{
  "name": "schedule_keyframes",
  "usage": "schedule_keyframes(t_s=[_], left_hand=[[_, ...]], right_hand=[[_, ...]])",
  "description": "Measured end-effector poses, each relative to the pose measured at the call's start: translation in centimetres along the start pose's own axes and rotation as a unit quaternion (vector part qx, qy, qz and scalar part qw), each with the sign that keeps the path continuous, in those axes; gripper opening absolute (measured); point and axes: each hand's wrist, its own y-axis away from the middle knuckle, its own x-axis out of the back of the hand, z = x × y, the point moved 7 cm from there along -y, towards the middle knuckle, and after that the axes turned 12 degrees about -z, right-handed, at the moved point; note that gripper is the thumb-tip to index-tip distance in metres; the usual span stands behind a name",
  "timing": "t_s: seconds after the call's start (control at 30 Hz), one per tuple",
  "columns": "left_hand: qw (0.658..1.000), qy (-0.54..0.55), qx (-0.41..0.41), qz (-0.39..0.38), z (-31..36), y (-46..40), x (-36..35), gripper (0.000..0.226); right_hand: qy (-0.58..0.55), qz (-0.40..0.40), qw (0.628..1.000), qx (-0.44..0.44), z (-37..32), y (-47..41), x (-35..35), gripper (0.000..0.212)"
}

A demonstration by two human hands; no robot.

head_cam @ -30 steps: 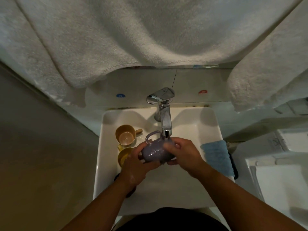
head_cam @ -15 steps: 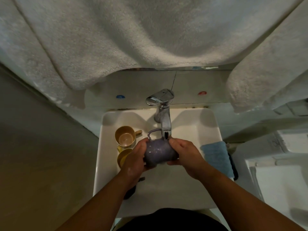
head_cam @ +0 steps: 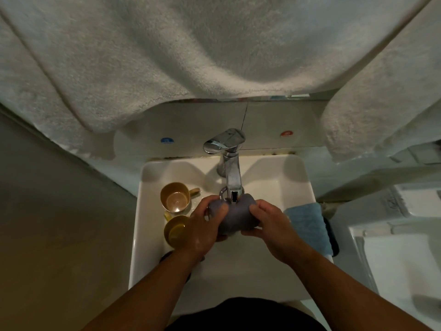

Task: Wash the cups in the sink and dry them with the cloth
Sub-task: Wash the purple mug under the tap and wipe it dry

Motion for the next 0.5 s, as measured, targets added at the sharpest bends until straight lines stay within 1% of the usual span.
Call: schedule_keyframes(t_s=[0.03,0.07,0.1,0.17,0.2,0.23,0.27,0.33,0.37,0.43,0.5], left_hand=[[1.0,-0.008,0.008,0.003,0.0,-0.2,0.1,0.033],[0.999,-0.036,0.005,-0.002,0.3,-0.4,0.2,0.03],[0.998,-0.058,-0.002,-0.015,0.2,-0.5,0.3,0.037],[0.994,-0.088,-0.03,-0.051,0.0,-0.5,0.5,0.067],[0.993,-0.098,-0.037,-0.06,-0.1,-0.4,0.5,0.077],[0.993,-0.091,-0.039,-0.059,-0.2,-0.2,0.7,0.079],[0.995,-0.076,-0.04,-0.049,-0.2,-0.1,0.7,0.076],[0.996,-0.075,-0.033,-0.034,-0.2,-0.2,0.6,0.061],[0.998,-0.058,-0.011,-0.038,-0.6,-0.4,0.6,0.051],[0.996,0.021,0.048,-0.069,-1.5,-0.3,0.2,0.035],[0.992,0.073,0.062,-0.084,-1.9,0.0,0.2,0.032]], right_hand=[[0.003,-0.001,1.0,0.0,0.1,0.0,0.0,0.02],[0.002,0.0,1.0,-0.001,0.3,0.1,0.0,0.021],[-0.002,0.002,1.0,-0.002,0.5,0.1,0.0,0.021],[-0.018,0.006,1.0,-0.004,0.9,0.1,0.2,0.021],[-0.025,0.007,1.0,-0.004,0.9,0.0,0.2,0.021],[-0.026,0.006,1.0,-0.004,0.9,0.0,0.1,0.021],[-0.022,0.005,1.0,-0.005,0.9,-0.1,0.0,0.021],[-0.008,0.001,1.0,-0.006,0.8,-0.2,-0.1,0.02],[-0.002,0.001,1.0,-0.005,0.8,-0.4,0.0,0.019],[0.002,0.009,1.0,-0.005,0.9,-0.6,0.5,0.019],[0.017,0.01,1.0,-0.001,1.2,-0.7,0.8,0.015]])
